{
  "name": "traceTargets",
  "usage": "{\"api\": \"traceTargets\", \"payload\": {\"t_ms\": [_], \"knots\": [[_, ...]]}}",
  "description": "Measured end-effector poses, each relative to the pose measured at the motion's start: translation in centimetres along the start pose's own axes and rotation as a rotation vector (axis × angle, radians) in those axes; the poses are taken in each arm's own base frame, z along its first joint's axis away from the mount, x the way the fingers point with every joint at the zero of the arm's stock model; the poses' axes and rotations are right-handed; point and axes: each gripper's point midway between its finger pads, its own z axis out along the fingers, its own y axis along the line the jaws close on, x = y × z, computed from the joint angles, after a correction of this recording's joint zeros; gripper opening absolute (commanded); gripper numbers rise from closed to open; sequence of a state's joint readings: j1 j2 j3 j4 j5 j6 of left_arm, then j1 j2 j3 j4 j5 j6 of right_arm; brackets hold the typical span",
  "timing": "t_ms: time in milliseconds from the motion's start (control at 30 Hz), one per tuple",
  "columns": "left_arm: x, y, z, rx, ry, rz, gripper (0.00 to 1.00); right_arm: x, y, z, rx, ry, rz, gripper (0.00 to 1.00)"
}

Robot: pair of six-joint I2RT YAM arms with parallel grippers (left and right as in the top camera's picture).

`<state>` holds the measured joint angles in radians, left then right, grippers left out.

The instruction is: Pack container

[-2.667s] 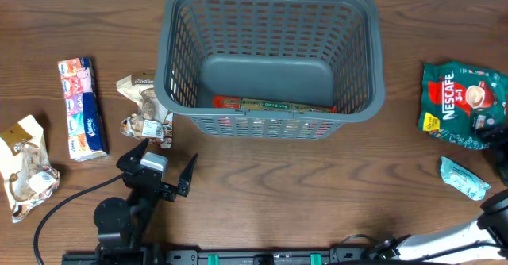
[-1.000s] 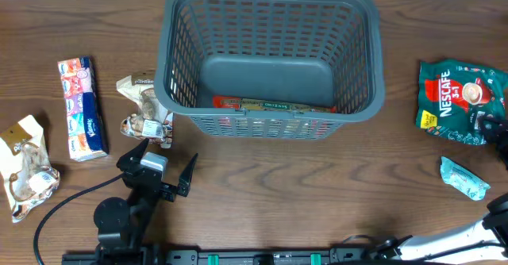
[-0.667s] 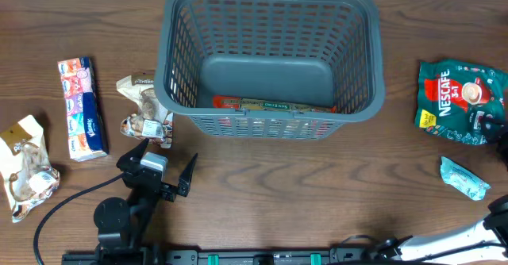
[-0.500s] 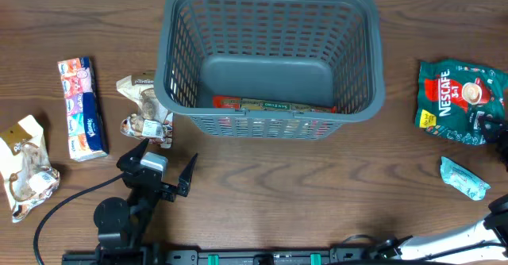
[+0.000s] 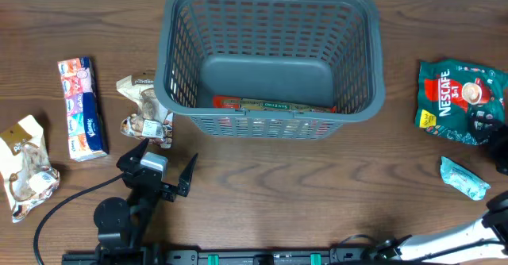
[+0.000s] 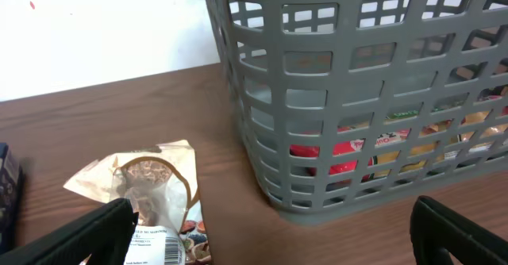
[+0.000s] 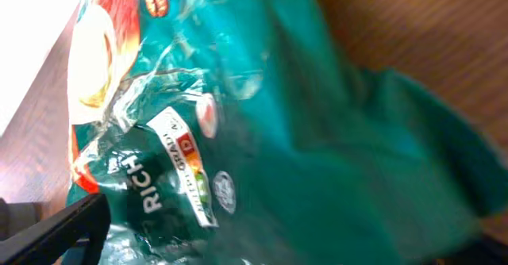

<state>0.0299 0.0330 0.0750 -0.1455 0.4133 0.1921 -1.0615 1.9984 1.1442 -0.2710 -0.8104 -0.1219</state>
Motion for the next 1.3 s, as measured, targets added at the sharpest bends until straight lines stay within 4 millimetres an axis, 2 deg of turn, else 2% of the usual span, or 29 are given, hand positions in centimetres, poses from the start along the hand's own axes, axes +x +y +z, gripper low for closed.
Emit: {"api": "traceTargets", "payload": {"t_ms": [100, 167, 267, 367, 433, 567, 1033, 1300], "knots": [[0.0, 0.0, 0.0, 0.0, 0.0, 0.0, 0.99, 0.1, 0.3, 0.3, 0.001, 0.009, -0.001, 0.85], [0.0, 0.0, 0.0, 0.0, 0.0, 0.0, 0.99, 0.2, 0.3, 0.4, 0.0, 0.011, 0.0, 0.75], [0.0, 0.0, 0.0, 0.0, 0.0, 0.0, 0.99, 0.6, 0.0, 0.8, 0.003, 0.022, 0.012, 0.52], [0.0, 0.0, 0.0, 0.0, 0.0, 0.0, 0.99, 1.1, -0.3, 1.2, -0.002, 0.034, 0.025, 0.34], [0.0, 0.0, 0.0, 0.0, 0.0, 0.0, 0.99, 1.3, -0.4, 1.4, -0.009, 0.039, 0.033, 0.15], [0.0, 0.0, 0.0, 0.0, 0.0, 0.0, 0.99, 1.3, -0.2, 1.6, -0.022, 0.039, 0.036, 0.01], [0.0, 0.0, 0.0, 0.0, 0.0, 0.0, 0.99, 1.1, 0.2, 1.7, -0.044, 0.028, 0.028, 0.01], [0.0, 0.0, 0.0, 0.0, 0.0, 0.0, 0.99, 1.5, 2.3, 3.1, -0.076, 0.061, -0.001, 0.01]]}}
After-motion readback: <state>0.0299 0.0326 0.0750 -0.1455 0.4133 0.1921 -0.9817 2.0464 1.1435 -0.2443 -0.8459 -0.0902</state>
